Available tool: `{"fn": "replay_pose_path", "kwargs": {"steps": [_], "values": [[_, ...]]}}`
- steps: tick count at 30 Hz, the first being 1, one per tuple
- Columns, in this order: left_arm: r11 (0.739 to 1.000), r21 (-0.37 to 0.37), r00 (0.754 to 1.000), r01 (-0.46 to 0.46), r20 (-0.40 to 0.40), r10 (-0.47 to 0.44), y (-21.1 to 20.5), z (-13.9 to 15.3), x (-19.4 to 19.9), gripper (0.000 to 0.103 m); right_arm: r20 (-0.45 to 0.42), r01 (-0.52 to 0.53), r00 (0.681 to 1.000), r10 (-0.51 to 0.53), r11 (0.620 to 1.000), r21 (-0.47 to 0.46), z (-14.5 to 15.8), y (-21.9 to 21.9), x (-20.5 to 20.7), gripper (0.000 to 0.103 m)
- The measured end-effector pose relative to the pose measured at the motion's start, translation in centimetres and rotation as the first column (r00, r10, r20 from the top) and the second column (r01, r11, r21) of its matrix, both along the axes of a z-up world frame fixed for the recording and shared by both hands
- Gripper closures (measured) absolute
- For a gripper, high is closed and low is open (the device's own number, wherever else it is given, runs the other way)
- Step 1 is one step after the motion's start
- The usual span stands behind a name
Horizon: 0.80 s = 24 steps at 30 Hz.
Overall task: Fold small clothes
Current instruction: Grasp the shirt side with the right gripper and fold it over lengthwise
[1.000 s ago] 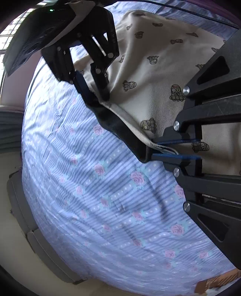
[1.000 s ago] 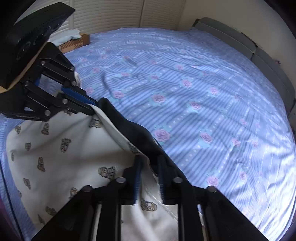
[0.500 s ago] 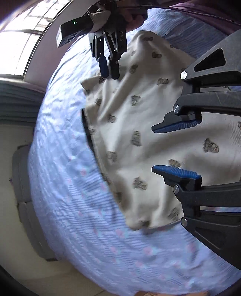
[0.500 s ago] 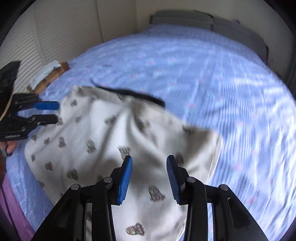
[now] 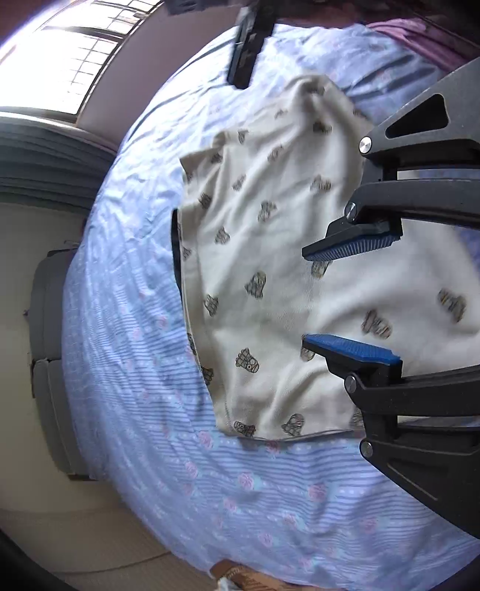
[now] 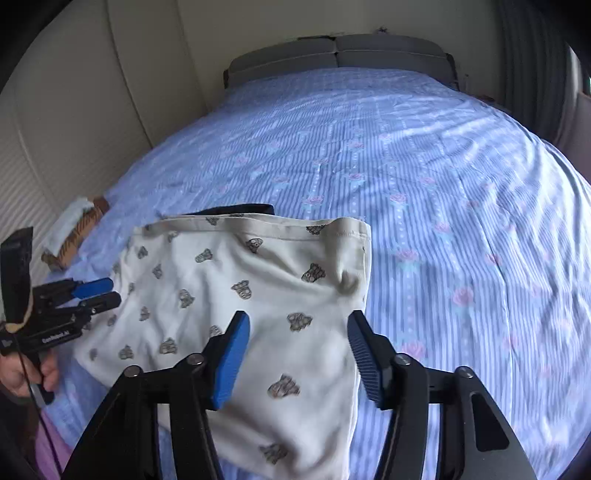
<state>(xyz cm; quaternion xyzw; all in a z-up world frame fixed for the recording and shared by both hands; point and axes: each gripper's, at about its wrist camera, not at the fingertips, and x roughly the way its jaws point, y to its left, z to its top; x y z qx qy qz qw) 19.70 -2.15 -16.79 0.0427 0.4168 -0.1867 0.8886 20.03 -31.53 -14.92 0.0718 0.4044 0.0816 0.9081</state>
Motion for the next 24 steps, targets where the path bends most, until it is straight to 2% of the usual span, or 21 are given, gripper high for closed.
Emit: {"fn": "replay_pose_path", "kwargs": {"steps": [4,8,11,13,18,20,22,23,24], "values": [[0.997,-0.012,0.996,-0.079,0.026,0.079,-0.6,1.0,-3.2,0.058,-0.026,0.155,0.988,-0.153,0.976,0.152,-0.7,-1.4,-5.5,0.035],[0.985,-0.04,0.985,-0.17,0.032,0.171,-0.1,1.1,-5.9,0.058,-0.105,0.287,0.958,-0.267,0.906,0.311,-3.1,-2.9,-8.7,0.035],[0.974,-0.068,0.976,-0.216,0.019,0.217,0.5,0.9,-7.1,0.058,-0.174,0.333,0.942,-0.286,0.859,0.388,-5.3,-3.4,-9.2,0.035],[0.969,-0.071,0.97,-0.239,0.021,0.241,0.9,0.8,-7.9,0.057,-0.201,0.336,0.94,-0.276,0.851,0.404,-6.6,-3.2,-8.7,0.037],[0.959,-0.076,0.961,-0.272,0.023,0.274,2.0,1.3,-10.1,0.05,-0.194,0.36,0.933,-0.304,0.796,0.485,-8.1,-3.2,-7.7,0.04],[0.958,-0.083,0.96,-0.275,0.023,0.278,2.3,1.5,-10.6,0.05,-0.209,0.366,0.93,-0.301,0.771,0.521,-9.1,-3.2,-7.1,0.046],[0.958,-0.088,0.96,-0.274,0.027,0.278,2.4,1.7,-11.0,0.05,-0.229,0.396,0.918,-0.322,0.737,0.548,-10.3,-3.4,-6.8,0.062],[0.958,-0.087,0.96,-0.274,0.03,0.278,2.4,1.8,-11.1,0.05,-0.229,0.404,0.914,-0.334,0.718,0.566,-10.8,-3.6,-6.7,0.065],[0.958,-0.086,0.961,-0.272,0.033,0.276,2.4,1.9,-11.2,0.05,-0.229,0.415,0.909,-0.348,0.704,0.576,-11.2,-3.8,-6.8,0.075]]}}
